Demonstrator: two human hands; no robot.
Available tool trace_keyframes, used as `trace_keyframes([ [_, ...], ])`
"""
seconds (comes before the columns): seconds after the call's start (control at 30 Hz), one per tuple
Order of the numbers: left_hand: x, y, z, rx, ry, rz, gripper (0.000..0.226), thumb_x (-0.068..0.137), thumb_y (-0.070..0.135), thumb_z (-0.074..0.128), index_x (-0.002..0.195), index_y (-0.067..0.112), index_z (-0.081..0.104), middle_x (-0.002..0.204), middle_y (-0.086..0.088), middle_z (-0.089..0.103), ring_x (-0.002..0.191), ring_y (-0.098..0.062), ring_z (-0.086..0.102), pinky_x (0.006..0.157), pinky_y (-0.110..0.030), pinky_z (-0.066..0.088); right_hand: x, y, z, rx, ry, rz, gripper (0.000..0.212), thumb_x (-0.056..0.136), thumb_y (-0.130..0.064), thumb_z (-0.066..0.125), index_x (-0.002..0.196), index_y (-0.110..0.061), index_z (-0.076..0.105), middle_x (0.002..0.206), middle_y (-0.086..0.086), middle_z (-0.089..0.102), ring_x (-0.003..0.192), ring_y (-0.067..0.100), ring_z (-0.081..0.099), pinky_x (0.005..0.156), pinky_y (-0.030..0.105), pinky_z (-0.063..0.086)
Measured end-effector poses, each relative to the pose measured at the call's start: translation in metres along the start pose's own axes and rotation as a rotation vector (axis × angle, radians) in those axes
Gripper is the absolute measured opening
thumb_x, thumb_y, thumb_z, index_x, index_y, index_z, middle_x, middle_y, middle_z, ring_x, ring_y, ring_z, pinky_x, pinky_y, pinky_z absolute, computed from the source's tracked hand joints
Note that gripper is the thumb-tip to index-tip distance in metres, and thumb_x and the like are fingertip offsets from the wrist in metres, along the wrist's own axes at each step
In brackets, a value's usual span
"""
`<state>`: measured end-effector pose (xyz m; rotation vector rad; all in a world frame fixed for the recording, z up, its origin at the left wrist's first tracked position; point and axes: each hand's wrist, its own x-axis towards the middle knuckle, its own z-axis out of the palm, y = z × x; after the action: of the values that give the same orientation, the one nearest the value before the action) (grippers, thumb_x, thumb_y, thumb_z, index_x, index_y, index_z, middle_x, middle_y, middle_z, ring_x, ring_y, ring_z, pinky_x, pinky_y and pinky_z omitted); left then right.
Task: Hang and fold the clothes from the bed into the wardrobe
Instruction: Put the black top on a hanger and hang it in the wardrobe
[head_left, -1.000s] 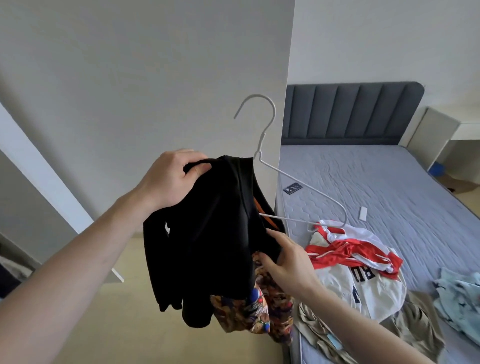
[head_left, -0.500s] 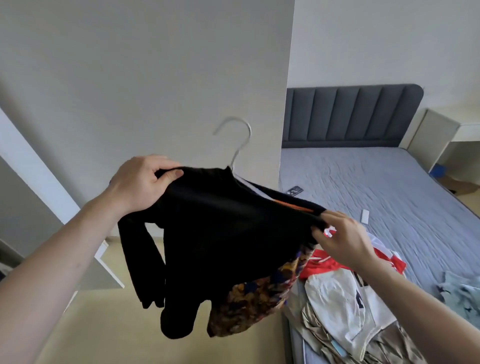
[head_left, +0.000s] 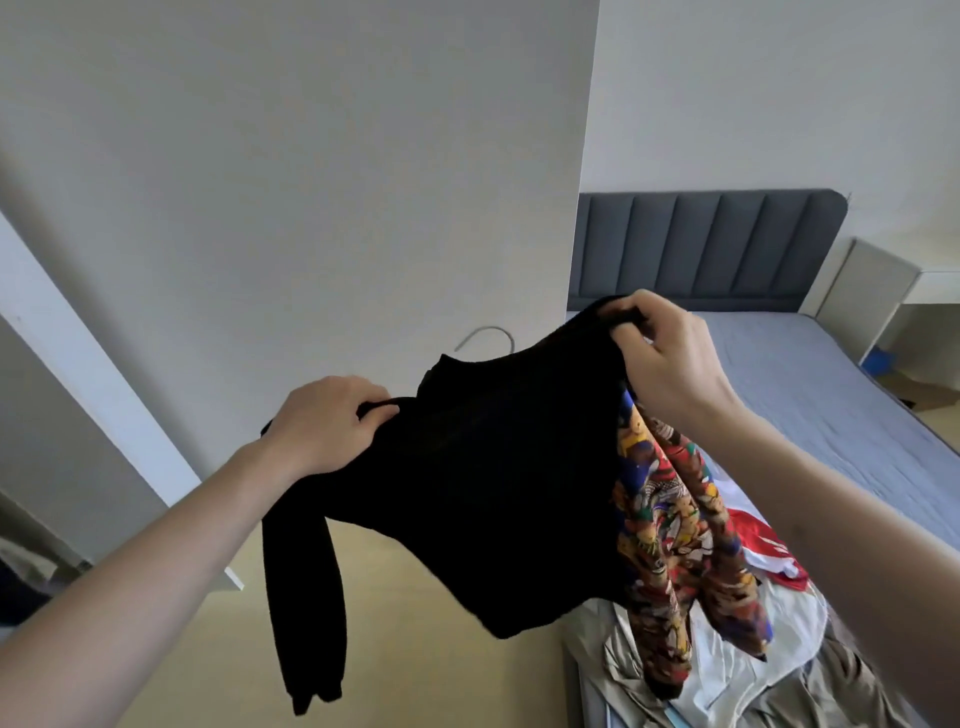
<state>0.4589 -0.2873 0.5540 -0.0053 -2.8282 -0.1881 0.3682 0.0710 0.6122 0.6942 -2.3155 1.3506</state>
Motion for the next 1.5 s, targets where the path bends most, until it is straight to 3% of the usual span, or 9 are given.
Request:
trace_keyframes([
  [0.13,0.002,0.012,0.008,0.013,-0.072,0.028,0.031,0.098,0.053,0.041,0.088,0.036,0.065,0.080,0.015,0.059,0.081,-0.011,0.057,0.064,-0.031,0.042,0.010,-0.022,0.001,0.131,0.007,-0.008,0.026,0.092,-0.005,0.049,0.090,-0.021,0.069,0.072,-0.023,0.067,0.062,-0.004,0.059,0.054,0.007,0.038],
  [0.27,0.006,0.023,0.010,-0.034,-0.037,-0.037,0.028,0.101,0.047,0.044,0.088,0.033,0.066,0.081,0.014,0.062,0.082,-0.013,0.058,0.065,-0.032,0.043,-0.012,-0.047,0.011,0.236,-0.091,-0.182,0.027,0.086,-0.002,0.050,0.098,-0.017,0.069,0.109,-0.009,0.073,0.095,0.009,0.068,0.077,0.025,0.052],
  [0.43,0.004,0.024,0.009,-0.220,0.095,-0.149,0.021,0.097,0.048,0.050,0.087,0.037,0.064,0.074,0.018,0.065,0.076,-0.007,0.059,0.066,-0.031,0.045,-0.054,-0.037,0.030,0.056,-0.400,-0.343,0.018,0.079,0.000,0.063,0.081,-0.018,0.063,0.110,-0.010,0.069,0.103,0.008,0.065,0.089,0.022,0.048],
  [0.57,-0.002,0.030,0.016,-0.238,0.118,-0.165,0.019,0.095,0.050,0.052,0.088,0.038,0.065,0.074,0.022,0.066,0.073,0.001,0.058,0.060,-0.022,0.036,-0.071,-0.010,0.050,-0.113,-0.553,-0.302,0.010,0.081,-0.014,0.068,0.090,-0.016,0.071,0.115,-0.015,0.066,0.104,0.003,0.064,0.094,0.026,0.050],
  [0.77,-0.012,0.015,0.010,-0.295,0.145,-0.240,0.021,0.093,0.050,0.058,0.082,0.035,0.068,0.071,0.020,0.065,0.071,0.001,0.059,0.059,-0.025,0.038,-0.070,0.016,0.050,-0.014,-0.475,-0.102,0.011,0.088,-0.013,0.070,0.087,-0.024,0.070,0.113,-0.019,0.067,0.099,-0.003,0.062,0.088,0.023,0.048],
  [0.97,-0.015,0.029,0.014,-0.380,0.180,-0.302,0.028,0.086,0.056,0.051,0.081,0.033,0.068,0.066,0.015,0.063,0.063,-0.006,0.058,0.057,-0.027,0.038,-0.076,-0.025,0.092,0.069,-0.614,-0.166,0.023,0.086,-0.019,0.062,0.107,-0.023,0.071,0.113,-0.016,0.069,0.109,0.001,0.062,0.095,0.022,0.048],
  [1.2,-0.022,0.025,0.021,-0.582,0.210,-0.410,0.031,0.083,0.057,0.058,0.078,0.029,0.070,0.065,0.010,0.066,0.066,-0.010,0.062,0.061,-0.031,0.046,-0.085,-0.029,0.120,-0.060,-0.790,-0.176,0.030,0.091,-0.022,0.060,0.120,-0.019,0.064,0.122,-0.006,0.063,0.113,0.014,0.059,0.100,0.035,0.048],
  [1.37,-0.028,0.017,0.020,-0.630,0.256,-0.463,0.034,0.082,0.058,0.064,0.072,0.025,0.070,0.055,0.011,0.059,0.056,-0.008,0.055,0.059,-0.029,0.041,-0.084,-0.012,0.091,-0.031,-0.661,-0.276,0.055,0.085,-0.035,0.063,0.138,-0.037,0.047,0.137,-0.025,0.051,0.119,0.004,0.060,0.100,0.030,0.051],
  [1.5,-0.030,0.020,0.012,-0.613,0.268,-0.436,0.038,0.081,0.061,0.064,0.069,0.025,0.068,0.052,0.012,0.054,0.052,-0.007,0.050,0.056,-0.027,0.038,-0.065,0.003,0.067,0.058,-0.381,-0.308,0.041,0.085,-0.023,0.067,0.124,-0.033,0.059,0.121,-0.020,0.059,0.098,0.007,0.068,0.082,0.028,0.056],
])
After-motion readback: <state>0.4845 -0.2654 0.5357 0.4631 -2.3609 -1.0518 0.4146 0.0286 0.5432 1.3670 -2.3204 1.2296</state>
